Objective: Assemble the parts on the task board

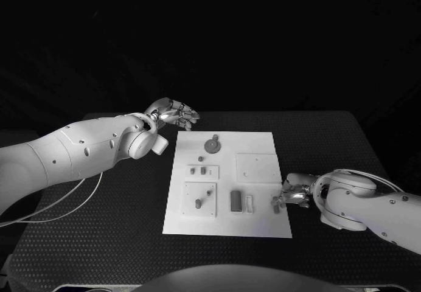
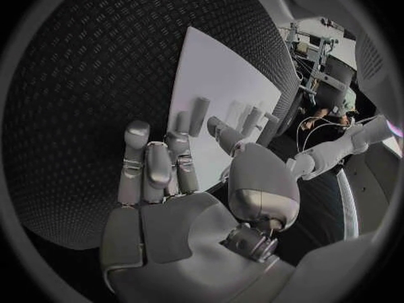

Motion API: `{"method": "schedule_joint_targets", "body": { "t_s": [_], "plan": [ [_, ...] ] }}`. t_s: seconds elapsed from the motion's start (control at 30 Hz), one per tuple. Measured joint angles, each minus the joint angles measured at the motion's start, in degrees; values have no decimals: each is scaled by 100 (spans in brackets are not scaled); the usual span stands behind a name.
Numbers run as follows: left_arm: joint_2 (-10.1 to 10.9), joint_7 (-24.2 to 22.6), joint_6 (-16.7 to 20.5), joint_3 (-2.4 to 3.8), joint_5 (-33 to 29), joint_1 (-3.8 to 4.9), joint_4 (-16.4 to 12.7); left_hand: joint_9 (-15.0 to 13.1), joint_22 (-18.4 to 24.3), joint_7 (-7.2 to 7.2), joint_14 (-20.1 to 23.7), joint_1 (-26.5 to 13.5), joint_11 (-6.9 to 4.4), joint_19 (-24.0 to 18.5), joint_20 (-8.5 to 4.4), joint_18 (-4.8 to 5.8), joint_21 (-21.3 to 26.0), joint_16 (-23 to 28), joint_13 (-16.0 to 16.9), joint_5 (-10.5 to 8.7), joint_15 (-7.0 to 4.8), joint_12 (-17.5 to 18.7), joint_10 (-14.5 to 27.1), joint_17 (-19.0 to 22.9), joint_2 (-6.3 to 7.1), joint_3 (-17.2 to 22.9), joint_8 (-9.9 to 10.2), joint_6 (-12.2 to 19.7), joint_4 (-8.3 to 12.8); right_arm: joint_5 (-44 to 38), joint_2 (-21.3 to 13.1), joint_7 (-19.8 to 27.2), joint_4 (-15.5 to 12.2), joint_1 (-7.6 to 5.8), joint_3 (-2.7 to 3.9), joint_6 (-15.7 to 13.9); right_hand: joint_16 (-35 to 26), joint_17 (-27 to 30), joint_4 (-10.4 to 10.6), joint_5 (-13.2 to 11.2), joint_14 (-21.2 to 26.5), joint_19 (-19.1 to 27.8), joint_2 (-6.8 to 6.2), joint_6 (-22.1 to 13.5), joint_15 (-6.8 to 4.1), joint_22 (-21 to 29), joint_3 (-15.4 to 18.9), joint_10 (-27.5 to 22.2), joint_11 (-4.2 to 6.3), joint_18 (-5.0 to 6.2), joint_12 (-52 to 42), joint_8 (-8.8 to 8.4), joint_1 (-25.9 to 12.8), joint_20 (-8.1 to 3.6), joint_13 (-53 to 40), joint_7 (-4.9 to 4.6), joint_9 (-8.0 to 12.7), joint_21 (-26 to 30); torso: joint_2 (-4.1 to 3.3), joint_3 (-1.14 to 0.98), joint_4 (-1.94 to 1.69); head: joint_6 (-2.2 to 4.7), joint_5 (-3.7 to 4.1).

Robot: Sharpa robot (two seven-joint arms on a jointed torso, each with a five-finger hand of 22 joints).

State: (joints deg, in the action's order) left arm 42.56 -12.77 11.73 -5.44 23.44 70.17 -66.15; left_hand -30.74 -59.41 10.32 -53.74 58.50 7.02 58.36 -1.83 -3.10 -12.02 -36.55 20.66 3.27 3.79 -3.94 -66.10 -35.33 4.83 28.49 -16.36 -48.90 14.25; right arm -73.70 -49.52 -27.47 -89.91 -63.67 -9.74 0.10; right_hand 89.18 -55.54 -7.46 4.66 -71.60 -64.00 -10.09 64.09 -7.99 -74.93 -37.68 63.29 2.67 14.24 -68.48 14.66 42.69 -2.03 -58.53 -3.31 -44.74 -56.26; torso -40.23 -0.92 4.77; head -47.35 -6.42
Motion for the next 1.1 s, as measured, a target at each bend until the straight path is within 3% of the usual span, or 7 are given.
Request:
{"method": "schedule_joint_targets", "body": {
  "t_s": [0.3, 0.37, 0.4, 0.43, 0.47, 0.8, 1.1],
  "plan": [
    [15, 0, 1, 0, 0, 0, -9, 5, 1, 0, 0, 0, 0, -20, 20, 2, 23, 0, 0, 0, 0, 0, 0, -5, 0, 0, 0, 0, 0, -359, 224, 1, 133, 99, 34, -51, 0, 15, 12, 0, -24, 0, -1, 78, 6, 0, -12, 2, -1, -41, 5, 14, 1, 1, -8, -4, -11, 0, 4, -5, 3, -23, -1],
    [20, 0, 1, 0, 0, 0, -10, 5, 1, 0, 0, 0, 0, -20, 20, 3, 23, 0, -1, 0, 0, 0, 0, -5, 0, 0, 0, 0, 0, -463, 247, 8, 147, 124, 41, -88, 0, 15, 8, 0, -19, 1, 0, 105, 0, 0, -15, 11, -11, -39, 5, 20, 2, 1, -17, 24, -127, 0, 4, -9, 0, -27, -5],
    [24, 1, 1, 0, 0, 0, -10, 5, 1, 0, 0, 0, 0, -20, 20, 3, 23, 0, -3, 0, 0, 0, 0, -5, 0, 0, 0, 0, 0, -505, 252, 12, 149, 131, 41, -100, 0, 15, -27, 0, -12, 1, 22, 106, -1, 0, -27, 12, -11, -32, 5, 21, 24, 1, -24, 25, -139, 0, 4, -10, 0, -30, -9],
    [27, 2, 1, 0, 0, 0, -11, 5, 1, 0, 0, 0, 0, -20, 20, 3, 23, 0, -5, 0, 0, 0, 0, -5, 0, 0, 0, 0, 0, -546, 257, 15, 155, 136, 41, -109, 0, 20, -86, 0, 19, 1, 63, 115, -2, 0, -16, 11, -11, -4, 3, 234, 66, 1, -30, 37, -74, 0, 4, -13, 0, -33, -10],
    [34, 2, 1, 0, 0, 0, -12, 5, 0, 0, 0, 0, 0, -20, 20, 3, 23, 0, -5, 0, 0, 0, 0, -5, 0, 0, 0, 0, 0, -604, 269, 19, 164, 143, 40, -117, 0, 33, -165, 0, 23, 1, 108, 115, 2, 0, 0, 11, -11, 1, 3, 286, 110, 1, -37, 37, -64, 0, 4, -13, 0, -37, -14],
    [38, 4, 2, 0, 0, 1, -23, 4, -3, 0, 0, 0, 0, -20, 20, 5, 23, 0, -4, 0, 0, 0, 0, -10, 0, 0, 0, 0, 0, -792, 295, 27, 144, 145, 29, -84, -28, 208, -856, -2, 213, 33, 180, 131, 65, 0, -20, -64, -84, 37, 67, 332, 754, 32, -69, 53, -67, 1, 6, -10, 4, -73, -19],
    [35, 2, 4, 0, 0, 1, -35, 4, -4, 0, 0, 0, 0, -20, 20, 6, 23, 0, -4, 0, 0, 0, 0, -15, 0, 0, 0, 0, 0, -633, 289, 25, 127, 146, 25, -161, -50, 259, -932, -50, 293, 138, 249, 120, 109, 0, 27, -146, -124, -9, 89, 332, 1126, 72, -98, 60, -66, 1, 8, -9, 4, -84, -10]
  ]
}}
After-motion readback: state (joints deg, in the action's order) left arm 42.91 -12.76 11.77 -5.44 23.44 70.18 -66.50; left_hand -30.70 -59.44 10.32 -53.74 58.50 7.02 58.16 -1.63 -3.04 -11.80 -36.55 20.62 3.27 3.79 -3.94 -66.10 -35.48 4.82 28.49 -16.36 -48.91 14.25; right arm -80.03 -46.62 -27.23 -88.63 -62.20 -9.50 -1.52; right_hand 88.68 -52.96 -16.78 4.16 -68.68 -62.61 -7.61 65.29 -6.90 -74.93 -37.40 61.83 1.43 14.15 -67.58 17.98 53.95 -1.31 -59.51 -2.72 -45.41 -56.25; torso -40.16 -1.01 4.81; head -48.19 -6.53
